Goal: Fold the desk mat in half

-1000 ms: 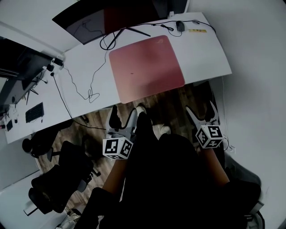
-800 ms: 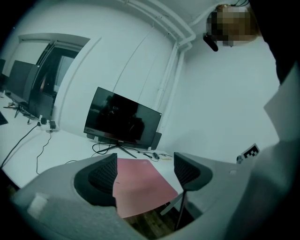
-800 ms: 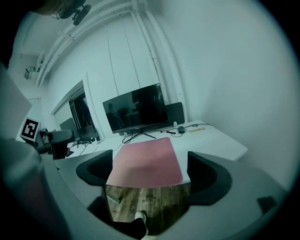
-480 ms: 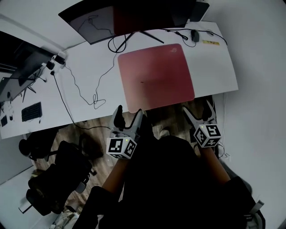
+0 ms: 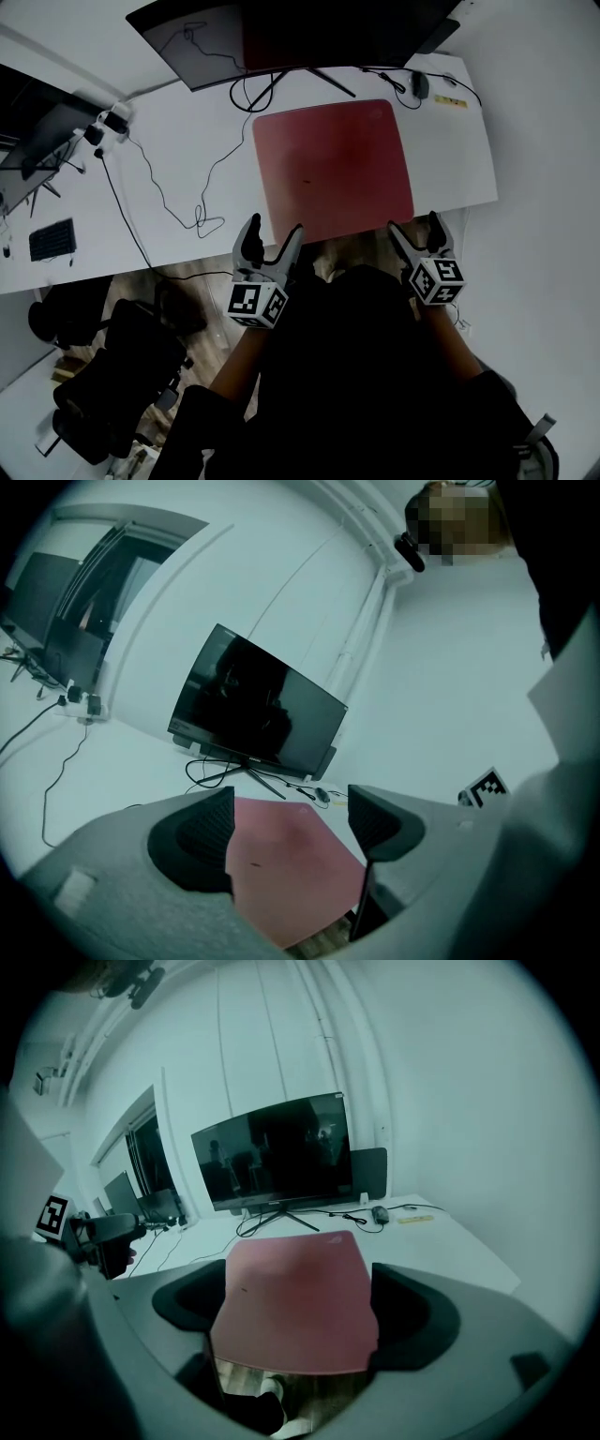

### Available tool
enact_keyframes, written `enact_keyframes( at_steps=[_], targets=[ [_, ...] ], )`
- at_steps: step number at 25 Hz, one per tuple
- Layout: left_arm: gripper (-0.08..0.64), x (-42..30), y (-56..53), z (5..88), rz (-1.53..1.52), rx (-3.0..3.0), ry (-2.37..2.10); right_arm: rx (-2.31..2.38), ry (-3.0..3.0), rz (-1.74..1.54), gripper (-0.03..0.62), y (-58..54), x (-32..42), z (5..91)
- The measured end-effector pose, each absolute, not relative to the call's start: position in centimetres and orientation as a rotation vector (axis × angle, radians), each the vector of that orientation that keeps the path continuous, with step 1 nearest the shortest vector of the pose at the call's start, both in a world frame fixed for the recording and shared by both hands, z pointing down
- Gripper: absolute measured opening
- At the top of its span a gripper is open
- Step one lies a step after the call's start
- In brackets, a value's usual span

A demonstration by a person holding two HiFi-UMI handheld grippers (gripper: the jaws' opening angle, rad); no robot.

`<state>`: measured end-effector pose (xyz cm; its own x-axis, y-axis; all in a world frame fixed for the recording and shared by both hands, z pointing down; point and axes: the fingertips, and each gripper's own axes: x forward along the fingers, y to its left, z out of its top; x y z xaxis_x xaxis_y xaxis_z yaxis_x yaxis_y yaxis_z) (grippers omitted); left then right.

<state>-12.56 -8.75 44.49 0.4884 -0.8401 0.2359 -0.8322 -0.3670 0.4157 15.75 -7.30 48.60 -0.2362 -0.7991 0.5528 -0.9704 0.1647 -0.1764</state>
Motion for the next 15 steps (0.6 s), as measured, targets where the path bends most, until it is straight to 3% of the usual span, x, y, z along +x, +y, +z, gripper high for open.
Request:
enact_keyframes(
  at_steps=[15],
  targets=[
    [0.364,-14.4,-7.2,56.1,0.062,1.821,-1.499,1.656,-1.894,0.954,0.479,-7.3,25.1,59.8]
  ],
)
